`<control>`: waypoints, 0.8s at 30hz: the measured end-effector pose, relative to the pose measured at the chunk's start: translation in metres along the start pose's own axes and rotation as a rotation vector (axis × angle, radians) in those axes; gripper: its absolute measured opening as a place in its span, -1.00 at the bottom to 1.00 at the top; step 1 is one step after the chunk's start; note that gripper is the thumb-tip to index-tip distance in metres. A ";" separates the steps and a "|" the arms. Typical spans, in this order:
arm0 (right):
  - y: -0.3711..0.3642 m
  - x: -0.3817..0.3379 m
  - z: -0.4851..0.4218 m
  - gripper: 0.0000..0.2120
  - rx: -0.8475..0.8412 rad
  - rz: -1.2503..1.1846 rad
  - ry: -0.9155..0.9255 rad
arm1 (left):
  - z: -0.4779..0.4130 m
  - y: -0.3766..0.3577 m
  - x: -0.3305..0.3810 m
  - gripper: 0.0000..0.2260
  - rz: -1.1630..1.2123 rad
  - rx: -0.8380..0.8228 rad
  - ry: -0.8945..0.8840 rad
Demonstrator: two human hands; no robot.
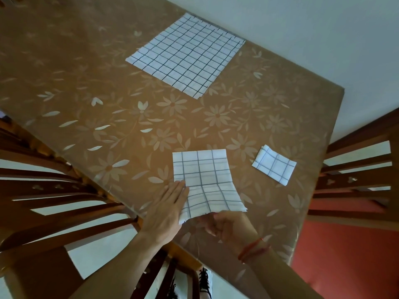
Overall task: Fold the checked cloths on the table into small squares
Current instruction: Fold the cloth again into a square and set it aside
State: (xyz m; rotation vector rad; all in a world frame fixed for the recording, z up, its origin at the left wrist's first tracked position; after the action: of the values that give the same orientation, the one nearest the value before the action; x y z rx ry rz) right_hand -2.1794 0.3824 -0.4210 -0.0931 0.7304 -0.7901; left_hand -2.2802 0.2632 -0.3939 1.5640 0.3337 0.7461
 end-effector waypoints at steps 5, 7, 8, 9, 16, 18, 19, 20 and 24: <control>0.038 -0.053 0.012 -0.71 0.262 0.775 0.465 | 0.004 0.001 -0.004 -0.23 0.020 -0.010 -0.019; 0.045 -0.078 0.026 -0.62 0.418 0.988 0.615 | 0.007 0.000 -0.005 -0.24 0.041 -0.025 -0.025; 0.046 -0.084 0.027 -0.57 0.453 1.066 0.674 | 0.009 -0.001 -0.005 -0.23 0.049 -0.029 -0.028; 0.042 -0.087 0.027 -0.54 0.456 1.153 0.732 | 0.010 -0.001 -0.004 -0.22 0.053 -0.033 -0.032; 0.009 -0.081 0.018 -0.53 0.194 1.521 1.071 | 0.017 0.003 -0.007 -0.26 0.093 0.022 -0.041; 0.009 -0.085 0.016 -0.57 0.221 1.486 1.050 | 0.018 0.017 -0.006 -0.43 0.123 0.099 -0.045; 0.009 -0.088 0.016 -0.60 0.249 1.466 1.040 | 0.018 0.025 -0.005 -0.50 0.128 0.139 -0.044; 0.008 -0.092 0.018 -0.65 0.264 1.444 1.027 | 0.019 0.031 -0.006 -0.56 0.132 0.177 -0.042; 0.007 -0.105 0.017 -0.84 0.318 1.377 0.877 | 0.016 0.038 -0.019 -0.73 0.161 0.275 0.011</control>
State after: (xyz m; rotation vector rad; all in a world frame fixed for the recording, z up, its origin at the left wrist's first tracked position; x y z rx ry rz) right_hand -2.2145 0.4549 -0.3513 1.0126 1.2178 0.4607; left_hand -2.2928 0.2335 -0.3616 1.8628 0.3311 0.8609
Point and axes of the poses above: each hand's wrist, its own z-axis away from the middle knuckle, its own y-axis out of the back of the hand, x = y × z, the point moved 10 cm from there along -z, towards the middle knuckle, and after that the axes turned 1 degree about x, right-handed, at the moved point
